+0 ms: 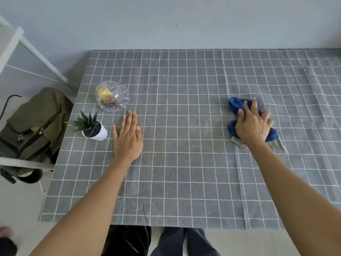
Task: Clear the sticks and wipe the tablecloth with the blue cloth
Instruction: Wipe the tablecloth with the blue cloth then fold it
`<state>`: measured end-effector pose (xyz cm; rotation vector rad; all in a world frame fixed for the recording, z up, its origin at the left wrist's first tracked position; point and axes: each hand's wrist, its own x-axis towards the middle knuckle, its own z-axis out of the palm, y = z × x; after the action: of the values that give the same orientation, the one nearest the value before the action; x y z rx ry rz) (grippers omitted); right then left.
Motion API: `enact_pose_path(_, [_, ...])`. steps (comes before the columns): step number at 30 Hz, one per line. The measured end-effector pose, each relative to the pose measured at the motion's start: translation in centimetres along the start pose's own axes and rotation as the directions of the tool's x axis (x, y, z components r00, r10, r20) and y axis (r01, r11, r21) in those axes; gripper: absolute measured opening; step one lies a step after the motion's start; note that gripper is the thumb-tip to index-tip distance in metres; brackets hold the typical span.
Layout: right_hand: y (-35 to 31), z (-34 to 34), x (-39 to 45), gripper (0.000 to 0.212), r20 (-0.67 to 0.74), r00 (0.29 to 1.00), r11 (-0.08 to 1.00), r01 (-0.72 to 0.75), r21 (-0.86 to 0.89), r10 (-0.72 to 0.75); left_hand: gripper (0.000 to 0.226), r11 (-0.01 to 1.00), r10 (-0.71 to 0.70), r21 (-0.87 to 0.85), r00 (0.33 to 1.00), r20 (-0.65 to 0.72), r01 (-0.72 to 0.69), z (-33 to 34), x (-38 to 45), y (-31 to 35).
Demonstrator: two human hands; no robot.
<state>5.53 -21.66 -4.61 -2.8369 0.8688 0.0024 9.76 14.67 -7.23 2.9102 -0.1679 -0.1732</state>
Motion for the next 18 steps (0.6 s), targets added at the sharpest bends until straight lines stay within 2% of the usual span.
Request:
enact_pose_path(3, [-1.5, 0.1, -0.7, 0.047, -0.029, 1.0, 0.997, 0.011, 0.08, -0.009, 0.053, 1.0, 0.015, -0.016, 1.0, -0.017, -0.015, -0.2, 0.2, 1.5])
enact_pose_path(7, [-7.1, -0.1, -1.2, 0.048, -0.074, 0.985, 0.983, 0.164, 0.081, -0.158, 0.053, 0.989, 0.134, -0.058, 0.991, 0.006, -0.133, -0.2, 3.2, 6.3])
enact_pose_path(12, [-11.3, 1.4, -0.9, 0.051, 0.034, 0.941, 0.942, 0.335, 0.029, -0.336, 0.052, 0.986, 0.164, -0.027, 0.985, 0.05, -0.162, 1.2, 5.1, 8.4])
enact_pose_path(15, [-10.7, 1.9, -0.6, 0.052, 0.054, 0.936, 0.938, 0.346, 0.038, -0.348, 0.052, 0.985, 0.169, 0.019, 0.986, 0.006, -0.169, 1.7, 4.8, 7.8])
enact_pose_path(18, [-8.3, 1.6, 0.2, 0.052, 0.036, 0.958, 0.958, 0.283, 0.052, -0.285, 0.052, 0.986, 0.168, 0.026, 0.986, 0.001, -0.168, 1.8, 4.7, 7.6])
